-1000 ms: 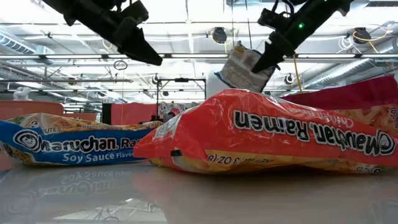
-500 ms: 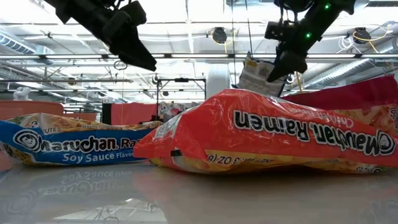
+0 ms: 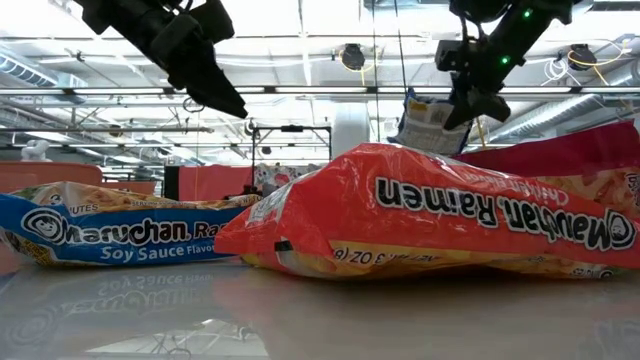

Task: Sort Maruchan noodles
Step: Put the top blue noodle pack into the gray bin

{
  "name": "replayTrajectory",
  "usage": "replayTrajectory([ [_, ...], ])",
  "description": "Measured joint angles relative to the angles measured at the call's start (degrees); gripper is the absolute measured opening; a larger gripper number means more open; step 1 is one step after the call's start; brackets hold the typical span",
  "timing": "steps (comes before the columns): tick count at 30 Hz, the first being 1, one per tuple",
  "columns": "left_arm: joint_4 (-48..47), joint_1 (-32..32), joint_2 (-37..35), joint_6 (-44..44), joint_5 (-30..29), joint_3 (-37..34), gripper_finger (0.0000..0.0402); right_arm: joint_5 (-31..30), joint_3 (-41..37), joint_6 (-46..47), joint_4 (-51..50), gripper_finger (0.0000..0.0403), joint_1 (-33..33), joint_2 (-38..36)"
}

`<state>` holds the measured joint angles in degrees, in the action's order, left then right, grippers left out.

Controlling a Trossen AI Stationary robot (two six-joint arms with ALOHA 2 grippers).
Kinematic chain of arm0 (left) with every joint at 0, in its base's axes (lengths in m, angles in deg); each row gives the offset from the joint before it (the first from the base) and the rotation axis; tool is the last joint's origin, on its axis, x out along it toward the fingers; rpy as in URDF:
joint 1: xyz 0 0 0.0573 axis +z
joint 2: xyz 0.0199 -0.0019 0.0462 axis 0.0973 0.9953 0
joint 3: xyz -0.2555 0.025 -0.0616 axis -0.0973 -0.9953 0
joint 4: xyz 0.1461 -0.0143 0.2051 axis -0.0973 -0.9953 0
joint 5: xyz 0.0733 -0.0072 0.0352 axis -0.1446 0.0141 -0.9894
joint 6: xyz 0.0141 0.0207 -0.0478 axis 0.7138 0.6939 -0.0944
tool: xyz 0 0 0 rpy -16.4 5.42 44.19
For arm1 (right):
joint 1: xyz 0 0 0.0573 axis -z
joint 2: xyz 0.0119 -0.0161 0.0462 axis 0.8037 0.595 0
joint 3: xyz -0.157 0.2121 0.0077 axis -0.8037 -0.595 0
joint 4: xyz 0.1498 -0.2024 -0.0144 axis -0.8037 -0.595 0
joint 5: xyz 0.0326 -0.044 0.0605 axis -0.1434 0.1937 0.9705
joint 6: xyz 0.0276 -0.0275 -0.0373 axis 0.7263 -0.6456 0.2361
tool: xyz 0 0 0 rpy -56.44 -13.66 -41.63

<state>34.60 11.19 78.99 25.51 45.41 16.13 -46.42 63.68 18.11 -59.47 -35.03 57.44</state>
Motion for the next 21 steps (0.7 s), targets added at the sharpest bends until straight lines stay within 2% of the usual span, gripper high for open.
replayTrajectory([
  [7,2.22,0.94,0.0,2.71,-0.38,0.0,0.0289,-2.56,0.0,-6.86,0.41,0.0128,5.26,-1.31],
  [21,7.21,5.2,-0.02,7.47,-0.37,0.0,0.0289,-1.07,-0.55,-9.46,-0.48,0.0128,14.02,-0.94],
])
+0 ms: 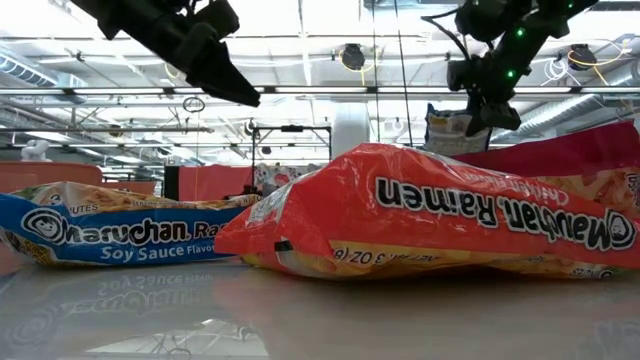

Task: Sort Maruchan noodles
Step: Put the top blue noodle pack into the gray bin

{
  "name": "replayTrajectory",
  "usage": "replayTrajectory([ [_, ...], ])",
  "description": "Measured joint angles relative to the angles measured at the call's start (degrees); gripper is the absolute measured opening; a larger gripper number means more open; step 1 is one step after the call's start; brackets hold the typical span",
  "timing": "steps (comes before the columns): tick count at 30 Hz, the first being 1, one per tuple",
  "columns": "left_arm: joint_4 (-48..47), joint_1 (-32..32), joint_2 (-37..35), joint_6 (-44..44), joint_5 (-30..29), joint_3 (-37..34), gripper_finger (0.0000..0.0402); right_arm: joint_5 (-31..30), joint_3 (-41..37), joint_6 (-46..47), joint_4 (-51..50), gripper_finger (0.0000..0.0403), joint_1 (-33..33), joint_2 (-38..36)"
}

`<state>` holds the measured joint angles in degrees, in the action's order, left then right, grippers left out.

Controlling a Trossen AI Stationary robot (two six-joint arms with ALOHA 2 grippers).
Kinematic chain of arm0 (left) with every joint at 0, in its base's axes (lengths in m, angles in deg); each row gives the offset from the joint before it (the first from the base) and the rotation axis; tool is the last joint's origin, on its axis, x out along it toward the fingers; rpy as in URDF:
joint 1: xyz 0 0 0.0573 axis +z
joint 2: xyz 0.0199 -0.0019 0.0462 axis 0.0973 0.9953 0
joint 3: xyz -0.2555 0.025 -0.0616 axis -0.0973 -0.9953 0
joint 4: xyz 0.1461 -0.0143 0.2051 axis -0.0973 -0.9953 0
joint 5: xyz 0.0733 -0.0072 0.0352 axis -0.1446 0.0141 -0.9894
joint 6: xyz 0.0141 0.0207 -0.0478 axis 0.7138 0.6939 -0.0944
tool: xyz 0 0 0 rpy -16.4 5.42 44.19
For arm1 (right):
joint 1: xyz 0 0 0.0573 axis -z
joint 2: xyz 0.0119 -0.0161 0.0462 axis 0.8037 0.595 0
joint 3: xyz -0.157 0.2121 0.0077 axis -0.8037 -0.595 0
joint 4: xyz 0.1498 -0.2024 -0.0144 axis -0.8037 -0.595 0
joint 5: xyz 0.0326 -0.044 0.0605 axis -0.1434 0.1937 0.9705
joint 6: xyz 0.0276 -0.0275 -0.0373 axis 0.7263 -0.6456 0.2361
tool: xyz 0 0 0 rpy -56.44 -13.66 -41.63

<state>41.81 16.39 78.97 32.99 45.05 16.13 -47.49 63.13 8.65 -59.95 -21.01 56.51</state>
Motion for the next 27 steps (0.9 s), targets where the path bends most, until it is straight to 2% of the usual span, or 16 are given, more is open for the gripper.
replayTrajectory([
  [8,1.05,2.66,0.07,1.36,7.43,0.0,0.0289,0.32,-5.67,-6.91,7.46,0.0128,3.2,0.04],
  [14,1.55,2.73,1.04,1.35,7.55,0.03,0.0289,2.18,-9.46,-10.44,9.06,0.0128,4.28,0.04],
  [27,4.25,2.73,6.8,0.61,7.6,0.0,0.0289,-1.41,-15.14,-15.94,14.59,0.0162,5.55,0.04],
])
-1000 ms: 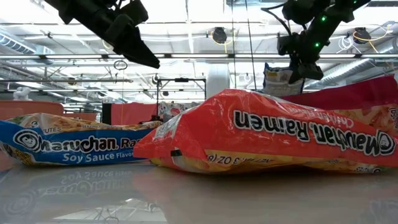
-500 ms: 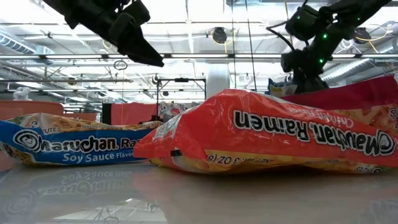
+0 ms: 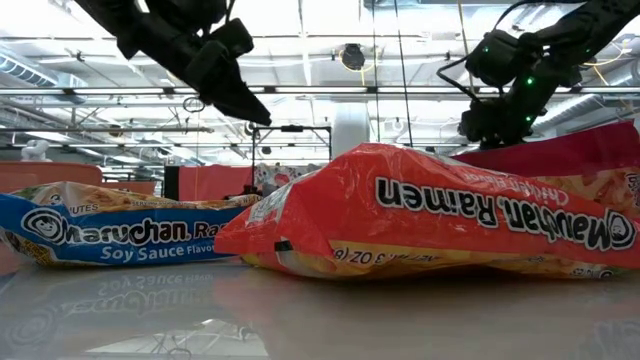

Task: Sort Maruchan noodles
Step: Put the top blue noodle pack into the gray bin

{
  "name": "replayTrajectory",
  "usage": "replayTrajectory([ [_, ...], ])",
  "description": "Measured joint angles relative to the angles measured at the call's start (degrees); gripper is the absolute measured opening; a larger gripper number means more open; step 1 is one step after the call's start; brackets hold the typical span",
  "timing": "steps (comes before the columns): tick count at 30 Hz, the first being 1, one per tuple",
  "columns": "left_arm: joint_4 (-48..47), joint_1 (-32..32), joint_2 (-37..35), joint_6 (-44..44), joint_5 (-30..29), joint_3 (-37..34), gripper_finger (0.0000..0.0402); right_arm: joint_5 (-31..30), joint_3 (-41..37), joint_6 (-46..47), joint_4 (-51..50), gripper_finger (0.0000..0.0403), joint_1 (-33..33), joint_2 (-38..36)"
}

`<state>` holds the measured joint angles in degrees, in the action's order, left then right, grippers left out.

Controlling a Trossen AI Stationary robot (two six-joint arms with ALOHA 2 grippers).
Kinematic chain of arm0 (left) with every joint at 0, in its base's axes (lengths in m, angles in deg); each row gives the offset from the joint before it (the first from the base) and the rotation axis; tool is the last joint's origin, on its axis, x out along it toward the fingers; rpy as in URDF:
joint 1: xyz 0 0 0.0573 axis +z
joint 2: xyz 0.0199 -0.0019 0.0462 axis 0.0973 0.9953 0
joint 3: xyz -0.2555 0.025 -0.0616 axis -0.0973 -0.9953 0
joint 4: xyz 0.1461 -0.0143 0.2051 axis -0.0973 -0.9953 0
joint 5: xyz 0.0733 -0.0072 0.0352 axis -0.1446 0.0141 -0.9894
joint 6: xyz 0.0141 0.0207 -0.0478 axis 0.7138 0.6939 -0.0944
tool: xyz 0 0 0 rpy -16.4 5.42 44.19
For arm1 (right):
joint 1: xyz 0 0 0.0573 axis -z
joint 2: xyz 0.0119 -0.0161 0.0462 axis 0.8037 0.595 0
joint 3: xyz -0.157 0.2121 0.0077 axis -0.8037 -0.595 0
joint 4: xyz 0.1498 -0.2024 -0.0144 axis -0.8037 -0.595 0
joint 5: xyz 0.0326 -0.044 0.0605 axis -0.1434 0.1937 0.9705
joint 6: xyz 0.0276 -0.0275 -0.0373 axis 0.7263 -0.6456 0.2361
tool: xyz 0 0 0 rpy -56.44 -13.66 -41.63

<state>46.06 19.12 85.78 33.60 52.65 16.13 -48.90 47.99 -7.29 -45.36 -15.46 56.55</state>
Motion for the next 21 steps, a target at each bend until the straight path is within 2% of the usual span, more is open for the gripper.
replayTrajectory([
  [5,1.55,-0.11,0.52,-0.61,0.0,0.03,0.0289,0.26,0.0,1.37,-0.27,0.0181,0.21,0.0],
  [10,1.56,-0.15,0.5,-0.85,0.0,0.04,0.0289,4.35,0.0,3.16,-1.25,0.0192,0.21,0.0],
  [21,1.48,-0.11,0.5,-0.92,0.0,0.04,0.0289,4.46,0.0,6.12,-9.25,0.0195,1.06,0.0],
])
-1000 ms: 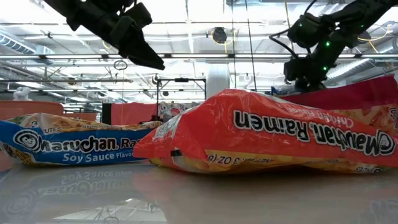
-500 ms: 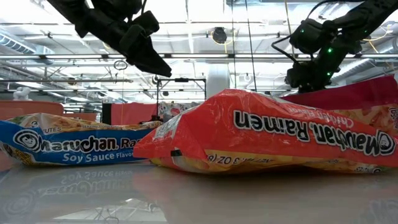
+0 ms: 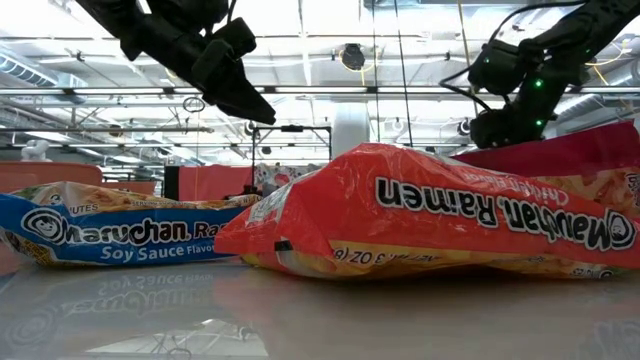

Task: Sort Maruchan noodles
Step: Put the top blue noodle pack into the gray bin

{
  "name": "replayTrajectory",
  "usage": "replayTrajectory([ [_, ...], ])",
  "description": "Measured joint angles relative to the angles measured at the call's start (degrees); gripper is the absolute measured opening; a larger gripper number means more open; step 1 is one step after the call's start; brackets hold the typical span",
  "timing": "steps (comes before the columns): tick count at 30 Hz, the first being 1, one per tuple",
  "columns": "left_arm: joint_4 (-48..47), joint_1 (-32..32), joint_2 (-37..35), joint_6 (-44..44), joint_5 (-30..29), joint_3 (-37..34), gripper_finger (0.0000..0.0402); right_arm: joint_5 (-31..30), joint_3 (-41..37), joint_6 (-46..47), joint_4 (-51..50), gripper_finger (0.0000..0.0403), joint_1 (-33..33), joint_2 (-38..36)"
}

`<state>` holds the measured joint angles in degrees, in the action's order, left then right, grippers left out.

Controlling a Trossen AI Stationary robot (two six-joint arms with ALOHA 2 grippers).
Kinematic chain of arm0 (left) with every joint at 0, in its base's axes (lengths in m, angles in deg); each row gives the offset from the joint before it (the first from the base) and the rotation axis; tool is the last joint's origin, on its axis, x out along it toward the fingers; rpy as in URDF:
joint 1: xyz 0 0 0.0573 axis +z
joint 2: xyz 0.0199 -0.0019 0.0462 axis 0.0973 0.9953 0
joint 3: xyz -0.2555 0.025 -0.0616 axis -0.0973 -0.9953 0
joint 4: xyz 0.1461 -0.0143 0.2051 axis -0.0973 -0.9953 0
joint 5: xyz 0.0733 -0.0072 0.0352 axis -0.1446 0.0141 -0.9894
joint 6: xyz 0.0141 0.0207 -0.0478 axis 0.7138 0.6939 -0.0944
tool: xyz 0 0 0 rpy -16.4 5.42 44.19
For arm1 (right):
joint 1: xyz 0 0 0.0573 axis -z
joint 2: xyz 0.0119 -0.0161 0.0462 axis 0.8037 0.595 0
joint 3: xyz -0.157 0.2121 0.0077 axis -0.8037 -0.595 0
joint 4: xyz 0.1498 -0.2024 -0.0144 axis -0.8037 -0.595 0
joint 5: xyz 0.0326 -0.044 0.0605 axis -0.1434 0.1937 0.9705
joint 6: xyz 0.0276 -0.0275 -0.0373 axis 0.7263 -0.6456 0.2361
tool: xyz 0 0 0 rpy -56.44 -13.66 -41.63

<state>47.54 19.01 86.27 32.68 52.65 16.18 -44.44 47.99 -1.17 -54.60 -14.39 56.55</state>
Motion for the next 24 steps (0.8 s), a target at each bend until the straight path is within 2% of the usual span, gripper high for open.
replayTrajectory([
  [5,0.0,0.0,0.0,-0.15,0.0,0.0,0.0289,-3.16,0.02,0.06,-1.07,0.0195,0.35,0.0],
  [15,0.0,0.0,-0.02,-0.64,-0.01,0.0,0.0289,-2.94,0.02,3.09,-1.11,0.0194,-0.36,-0.04],
  [24,-0.07,0.0,-0.02,-1.0,-0.02,0.0,0.0289,-3.07,0.18,4.22,-1.64,0.0159,-0.35,-0.16],
])
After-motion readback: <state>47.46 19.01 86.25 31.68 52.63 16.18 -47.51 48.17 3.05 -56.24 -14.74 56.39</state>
